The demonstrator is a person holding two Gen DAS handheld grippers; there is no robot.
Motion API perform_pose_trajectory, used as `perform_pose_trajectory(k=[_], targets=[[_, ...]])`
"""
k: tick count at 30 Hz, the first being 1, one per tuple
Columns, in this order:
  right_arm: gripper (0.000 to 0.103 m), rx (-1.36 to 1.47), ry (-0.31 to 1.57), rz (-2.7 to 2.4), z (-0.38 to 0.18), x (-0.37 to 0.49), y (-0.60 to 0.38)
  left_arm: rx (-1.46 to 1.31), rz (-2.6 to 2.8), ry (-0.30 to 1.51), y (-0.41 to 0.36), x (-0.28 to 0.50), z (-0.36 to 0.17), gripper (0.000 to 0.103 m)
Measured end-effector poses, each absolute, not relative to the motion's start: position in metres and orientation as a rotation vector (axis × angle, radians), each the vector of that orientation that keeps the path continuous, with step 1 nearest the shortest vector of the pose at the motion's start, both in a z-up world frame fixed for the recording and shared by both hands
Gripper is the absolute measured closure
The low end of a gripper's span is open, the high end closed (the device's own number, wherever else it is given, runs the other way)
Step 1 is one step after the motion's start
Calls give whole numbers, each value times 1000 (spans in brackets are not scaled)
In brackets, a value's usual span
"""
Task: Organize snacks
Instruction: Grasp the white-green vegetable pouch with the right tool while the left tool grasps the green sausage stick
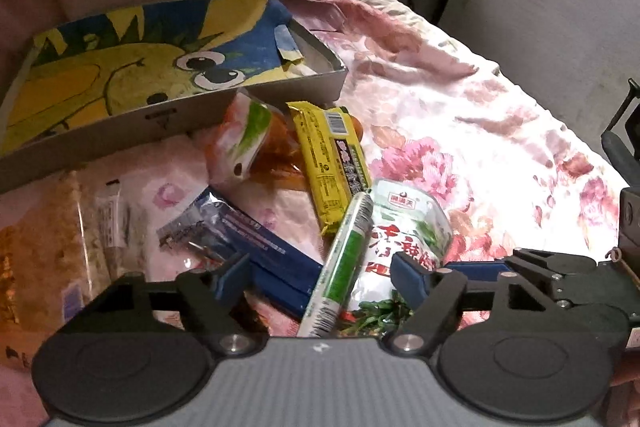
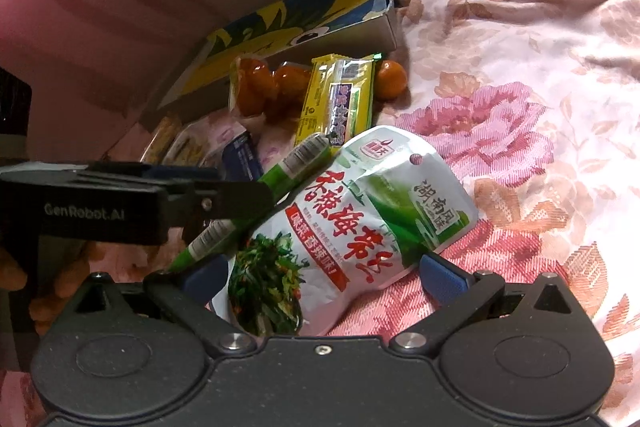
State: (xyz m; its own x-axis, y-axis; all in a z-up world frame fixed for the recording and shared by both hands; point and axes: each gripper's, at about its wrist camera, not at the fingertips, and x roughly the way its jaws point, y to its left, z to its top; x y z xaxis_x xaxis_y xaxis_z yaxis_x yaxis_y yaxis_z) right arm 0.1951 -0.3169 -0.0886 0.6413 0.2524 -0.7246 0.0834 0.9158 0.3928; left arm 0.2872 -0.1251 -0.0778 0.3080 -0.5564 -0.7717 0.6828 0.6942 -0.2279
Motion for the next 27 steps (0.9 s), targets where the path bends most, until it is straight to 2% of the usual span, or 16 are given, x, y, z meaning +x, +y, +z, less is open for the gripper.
perform_pose_trajectory(k=[1, 6, 10, 12, 14, 20, 22, 27], targets=[[1, 416, 873, 96, -89, 196, -317, 154, -813, 961, -127, 289, -79, 26], [8, 393, 864, 75, -91, 199, -313, 126, -791, 999, -129, 294, -79, 49], [11, 345, 857, 61, -92, 202, -307, 126, -751, 1017, -132, 294, -81, 58], [13, 318, 851, 67, -92, 202, -302, 101, -724, 1032, -131, 295, -80, 72], [14, 299, 848, 72, -92, 201, -300, 81, -684, 1048, -129, 296, -80, 81], [26, 299, 841, 102, -91, 199, -296, 31, -604, 1049, -121, 290, -80, 84], [38, 302, 838, 118, -91, 198, -295, 18, -580, 1045, -120, 287, -79, 84], [42, 318, 834, 134, -89, 199, -295, -4, -534, 1045, -118, 277, -77, 84]])
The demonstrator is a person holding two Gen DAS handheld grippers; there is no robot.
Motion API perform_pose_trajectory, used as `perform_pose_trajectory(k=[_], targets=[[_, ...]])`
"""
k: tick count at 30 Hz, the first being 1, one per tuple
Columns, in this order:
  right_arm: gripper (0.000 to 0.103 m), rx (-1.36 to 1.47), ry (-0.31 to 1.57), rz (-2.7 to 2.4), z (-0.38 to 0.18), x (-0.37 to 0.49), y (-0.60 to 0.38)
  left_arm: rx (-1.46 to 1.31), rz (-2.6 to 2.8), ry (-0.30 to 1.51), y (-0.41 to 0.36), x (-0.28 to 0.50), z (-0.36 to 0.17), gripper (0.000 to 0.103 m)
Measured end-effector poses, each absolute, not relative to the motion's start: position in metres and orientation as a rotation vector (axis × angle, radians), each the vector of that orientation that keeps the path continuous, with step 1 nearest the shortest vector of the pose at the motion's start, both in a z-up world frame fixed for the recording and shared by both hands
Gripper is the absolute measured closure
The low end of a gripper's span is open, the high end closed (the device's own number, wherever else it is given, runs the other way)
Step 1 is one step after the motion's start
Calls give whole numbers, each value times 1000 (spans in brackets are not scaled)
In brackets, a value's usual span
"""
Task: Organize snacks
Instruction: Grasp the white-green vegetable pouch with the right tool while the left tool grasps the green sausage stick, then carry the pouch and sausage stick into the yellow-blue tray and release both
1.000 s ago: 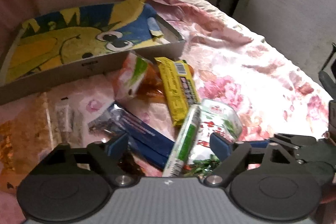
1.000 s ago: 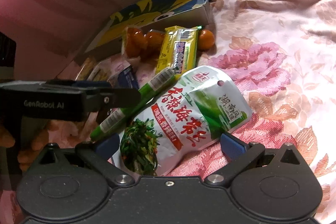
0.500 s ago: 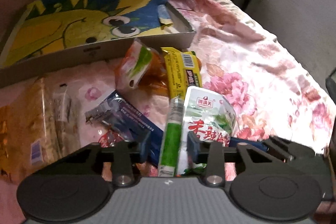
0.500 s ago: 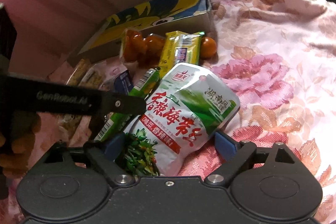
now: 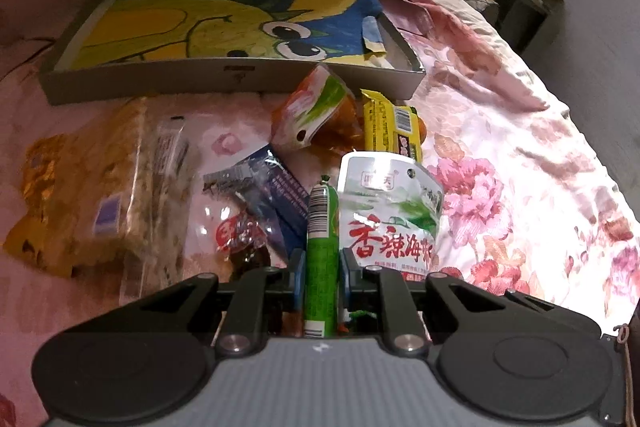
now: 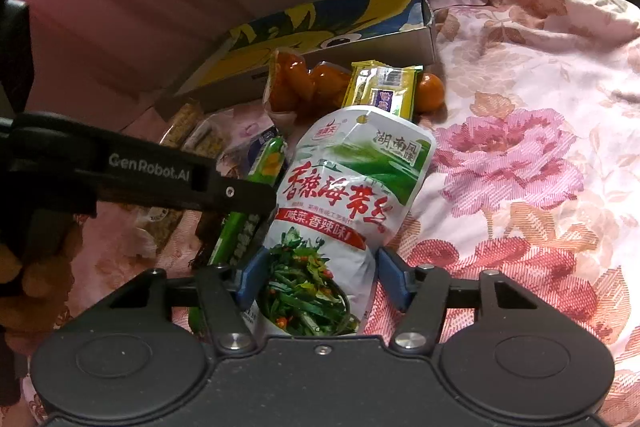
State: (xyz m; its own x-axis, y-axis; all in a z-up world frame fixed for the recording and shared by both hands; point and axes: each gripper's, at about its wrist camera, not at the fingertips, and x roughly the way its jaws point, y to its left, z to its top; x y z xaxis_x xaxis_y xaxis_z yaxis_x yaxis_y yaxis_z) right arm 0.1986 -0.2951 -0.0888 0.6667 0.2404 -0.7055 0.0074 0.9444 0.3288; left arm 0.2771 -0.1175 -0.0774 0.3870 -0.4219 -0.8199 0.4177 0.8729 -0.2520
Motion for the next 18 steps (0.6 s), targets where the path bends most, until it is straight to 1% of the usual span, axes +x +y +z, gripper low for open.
perform_pose_trajectory(k=[9, 18], targets=[[50, 329, 817, 166, -84, 193, -294, -53, -442, 1028, -102, 259, -67, 84], [52, 310, 789, 189, -75, 182, -289, -77, -390, 982, -85, 246, -45, 84]])
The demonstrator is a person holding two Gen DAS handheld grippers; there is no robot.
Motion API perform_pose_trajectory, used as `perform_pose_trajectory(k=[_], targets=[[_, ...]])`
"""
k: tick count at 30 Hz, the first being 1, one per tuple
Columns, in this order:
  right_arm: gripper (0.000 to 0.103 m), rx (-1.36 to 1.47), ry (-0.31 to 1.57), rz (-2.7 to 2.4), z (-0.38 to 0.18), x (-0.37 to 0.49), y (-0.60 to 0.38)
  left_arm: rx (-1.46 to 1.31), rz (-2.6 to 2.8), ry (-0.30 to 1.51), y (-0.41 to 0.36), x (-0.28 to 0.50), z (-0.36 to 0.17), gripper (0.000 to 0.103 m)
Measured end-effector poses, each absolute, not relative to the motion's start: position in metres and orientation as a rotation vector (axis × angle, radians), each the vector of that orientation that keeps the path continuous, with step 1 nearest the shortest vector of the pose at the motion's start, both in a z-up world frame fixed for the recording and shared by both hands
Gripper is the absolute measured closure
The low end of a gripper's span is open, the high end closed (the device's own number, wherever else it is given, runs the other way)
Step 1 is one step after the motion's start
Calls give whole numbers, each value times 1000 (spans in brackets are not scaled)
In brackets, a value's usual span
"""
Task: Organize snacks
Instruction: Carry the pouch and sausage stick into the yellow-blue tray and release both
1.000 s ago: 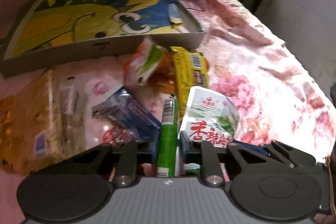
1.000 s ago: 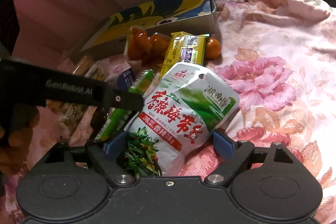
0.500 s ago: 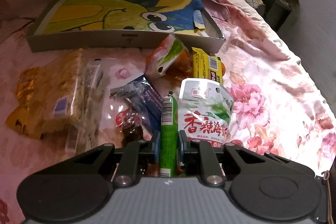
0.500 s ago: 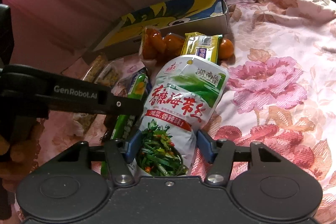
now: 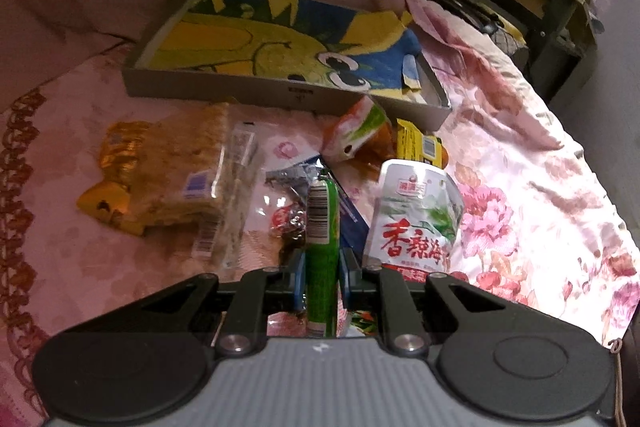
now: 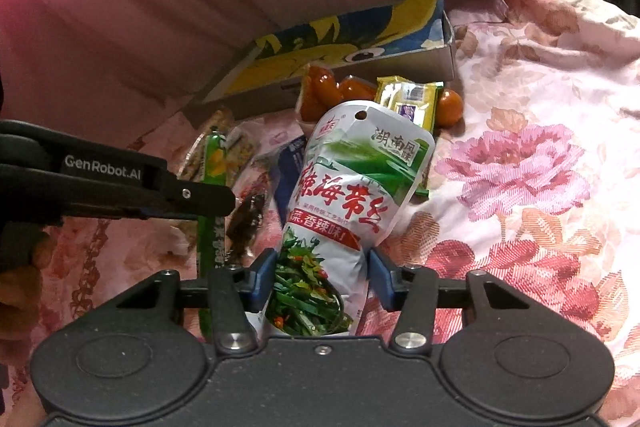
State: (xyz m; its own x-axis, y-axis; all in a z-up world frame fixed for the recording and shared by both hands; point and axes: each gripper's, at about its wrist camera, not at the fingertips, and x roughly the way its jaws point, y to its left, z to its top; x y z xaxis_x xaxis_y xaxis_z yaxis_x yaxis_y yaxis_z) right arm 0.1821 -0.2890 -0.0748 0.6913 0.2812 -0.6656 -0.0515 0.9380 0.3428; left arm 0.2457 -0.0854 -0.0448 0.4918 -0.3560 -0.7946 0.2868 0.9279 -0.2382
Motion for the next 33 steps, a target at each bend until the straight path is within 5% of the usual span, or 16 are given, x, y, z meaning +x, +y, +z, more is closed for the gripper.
perform_pose_trajectory(k=[18, 33], targets=[[52, 347, 541, 170, -32, 179, -311, -90, -338, 834, -94, 279, 23, 85], [51, 293, 333, 101, -16, 332, -348, -165, -342, 701, -137, 416, 35, 85]])
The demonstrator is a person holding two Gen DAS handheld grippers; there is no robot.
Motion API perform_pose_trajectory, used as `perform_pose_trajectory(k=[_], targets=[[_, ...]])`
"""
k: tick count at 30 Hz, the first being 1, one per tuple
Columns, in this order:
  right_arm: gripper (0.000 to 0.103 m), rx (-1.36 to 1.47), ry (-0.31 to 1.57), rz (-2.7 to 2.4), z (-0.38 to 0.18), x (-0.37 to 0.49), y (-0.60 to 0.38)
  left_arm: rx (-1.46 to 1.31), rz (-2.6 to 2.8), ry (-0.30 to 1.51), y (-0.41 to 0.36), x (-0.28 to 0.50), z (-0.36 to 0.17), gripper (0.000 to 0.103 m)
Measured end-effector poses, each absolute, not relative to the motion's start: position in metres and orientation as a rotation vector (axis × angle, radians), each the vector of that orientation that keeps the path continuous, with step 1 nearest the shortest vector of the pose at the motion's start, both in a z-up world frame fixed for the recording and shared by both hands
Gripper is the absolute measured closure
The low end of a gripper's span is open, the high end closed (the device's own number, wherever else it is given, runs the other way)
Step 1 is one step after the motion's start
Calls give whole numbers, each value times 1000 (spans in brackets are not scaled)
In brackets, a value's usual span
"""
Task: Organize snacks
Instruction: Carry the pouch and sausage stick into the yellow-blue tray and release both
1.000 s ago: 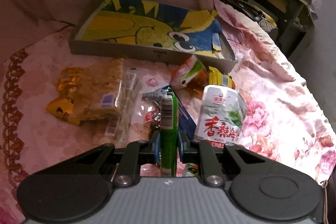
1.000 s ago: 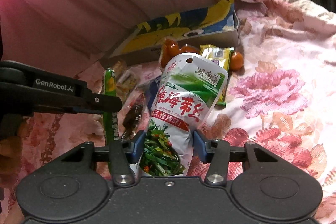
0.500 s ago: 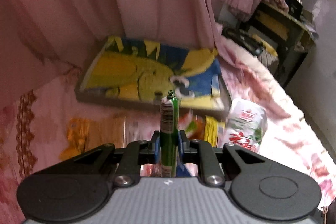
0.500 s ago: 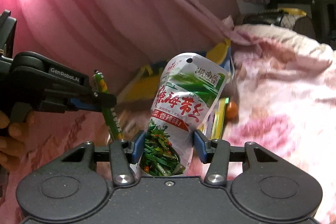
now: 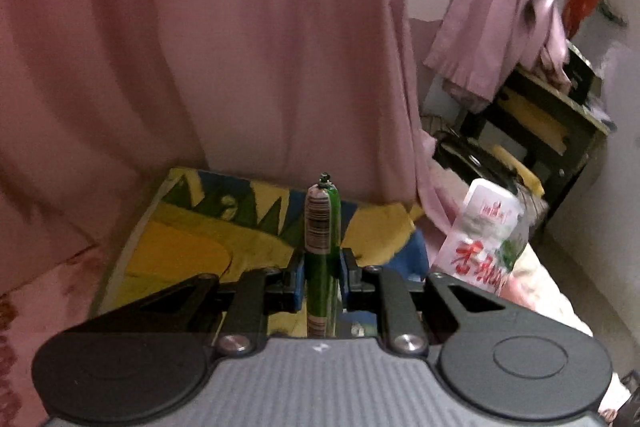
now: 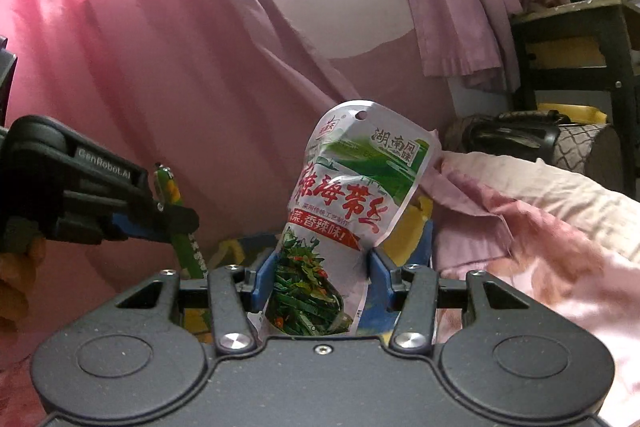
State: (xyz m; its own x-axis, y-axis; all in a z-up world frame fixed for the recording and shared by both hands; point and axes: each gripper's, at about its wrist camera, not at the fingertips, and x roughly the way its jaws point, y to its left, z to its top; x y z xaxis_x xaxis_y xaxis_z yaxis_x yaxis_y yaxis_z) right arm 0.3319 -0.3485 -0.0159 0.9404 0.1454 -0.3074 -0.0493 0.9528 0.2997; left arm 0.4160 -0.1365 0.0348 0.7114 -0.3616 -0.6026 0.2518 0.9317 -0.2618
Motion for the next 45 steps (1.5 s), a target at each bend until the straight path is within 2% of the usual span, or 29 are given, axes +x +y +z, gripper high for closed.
perform_pose_trajectory(k=[10, 20, 34, 37, 39, 40, 45], targets=[[51, 287, 477, 141, -61, 380, -353, -229, -314, 838, -145, 476, -25, 85], [50, 337, 554, 148, -79, 411, -354, -263, -255, 849, -142, 496, -40, 84], [46, 276, 577, 135, -78, 412, -345, -244, -184, 861, -149, 508, -61, 83], [46, 264, 578, 133, -77, 412, -344, -245, -178, 865, -149, 506, -63, 71], [45, 266, 577, 131, -76, 411, -344, -250, -172, 861, -146, 502, -63, 56], [43, 265, 575, 130, -75, 410, -343, -252, -168, 851, -144, 498, -62, 53], [26, 246, 535, 121, -58, 394, -339, -260, -168, 790, -134, 468, -47, 22]])
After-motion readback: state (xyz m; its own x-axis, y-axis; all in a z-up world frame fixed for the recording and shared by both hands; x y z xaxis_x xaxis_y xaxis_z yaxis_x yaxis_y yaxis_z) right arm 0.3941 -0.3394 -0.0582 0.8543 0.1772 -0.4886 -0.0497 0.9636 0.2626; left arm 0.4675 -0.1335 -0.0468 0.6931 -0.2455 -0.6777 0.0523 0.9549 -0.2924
